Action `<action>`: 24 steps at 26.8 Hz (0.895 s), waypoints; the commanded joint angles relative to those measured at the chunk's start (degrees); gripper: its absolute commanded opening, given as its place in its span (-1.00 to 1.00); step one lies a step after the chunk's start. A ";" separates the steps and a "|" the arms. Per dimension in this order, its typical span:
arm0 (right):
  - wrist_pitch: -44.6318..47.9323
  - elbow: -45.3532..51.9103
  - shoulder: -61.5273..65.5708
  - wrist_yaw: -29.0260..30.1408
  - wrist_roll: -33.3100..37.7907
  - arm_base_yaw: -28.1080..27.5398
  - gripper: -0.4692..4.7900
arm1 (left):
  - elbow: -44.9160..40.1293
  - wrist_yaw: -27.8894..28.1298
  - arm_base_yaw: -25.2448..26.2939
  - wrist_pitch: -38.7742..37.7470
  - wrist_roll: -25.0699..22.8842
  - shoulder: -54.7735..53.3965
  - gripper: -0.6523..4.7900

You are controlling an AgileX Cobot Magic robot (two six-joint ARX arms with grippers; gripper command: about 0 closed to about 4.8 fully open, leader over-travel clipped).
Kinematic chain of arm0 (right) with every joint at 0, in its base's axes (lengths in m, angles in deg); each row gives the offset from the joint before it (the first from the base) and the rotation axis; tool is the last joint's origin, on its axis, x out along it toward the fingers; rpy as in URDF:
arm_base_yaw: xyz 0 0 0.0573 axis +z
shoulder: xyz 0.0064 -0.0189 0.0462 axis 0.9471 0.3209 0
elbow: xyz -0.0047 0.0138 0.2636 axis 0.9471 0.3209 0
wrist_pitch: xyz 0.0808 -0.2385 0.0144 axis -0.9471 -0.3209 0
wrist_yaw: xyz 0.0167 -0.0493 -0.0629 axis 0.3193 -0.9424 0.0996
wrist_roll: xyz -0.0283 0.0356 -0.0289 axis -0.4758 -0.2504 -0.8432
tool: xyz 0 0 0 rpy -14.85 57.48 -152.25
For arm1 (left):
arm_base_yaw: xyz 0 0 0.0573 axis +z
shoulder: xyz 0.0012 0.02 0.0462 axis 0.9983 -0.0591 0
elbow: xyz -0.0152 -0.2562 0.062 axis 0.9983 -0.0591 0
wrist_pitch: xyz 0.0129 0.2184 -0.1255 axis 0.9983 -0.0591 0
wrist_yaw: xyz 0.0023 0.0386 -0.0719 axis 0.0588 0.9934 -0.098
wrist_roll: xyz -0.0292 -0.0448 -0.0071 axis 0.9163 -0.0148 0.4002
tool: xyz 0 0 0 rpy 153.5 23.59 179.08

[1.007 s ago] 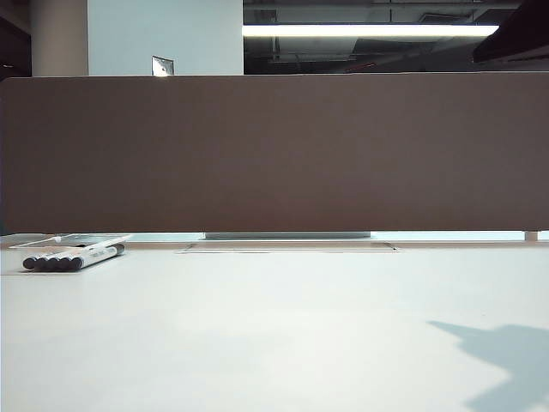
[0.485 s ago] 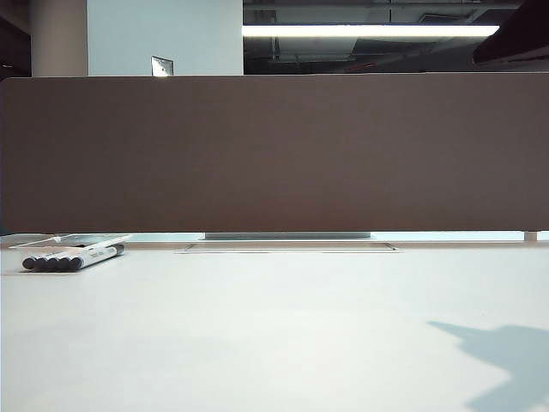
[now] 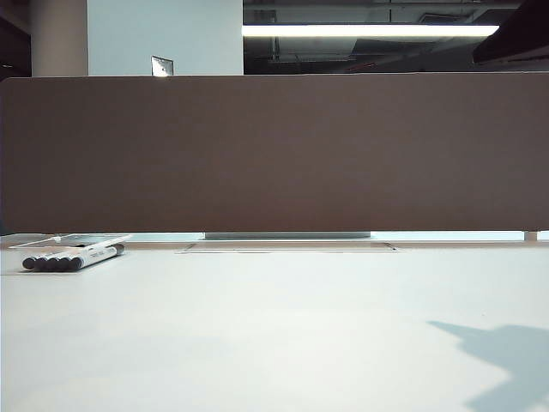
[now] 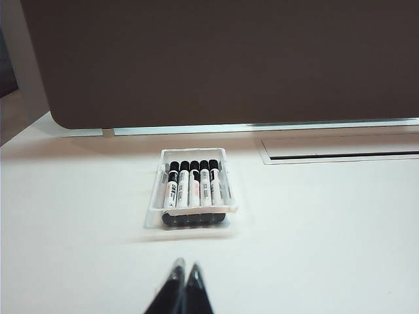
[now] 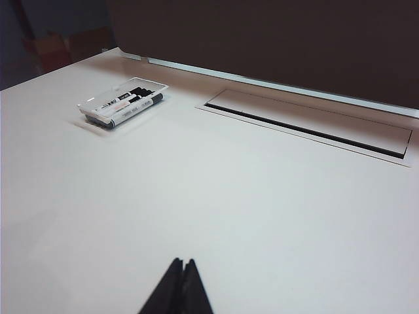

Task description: Pick up the black marker on the right and put it into the packaging box on the left, making sure the marker fit the shape of the box's grooves.

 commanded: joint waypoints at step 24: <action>0.61 0.59 -0.04 -7.80 -0.13 -0.07 -0.84 | -0.02 -0.02 0.09 0.74 -0.35 -0.04 -0.78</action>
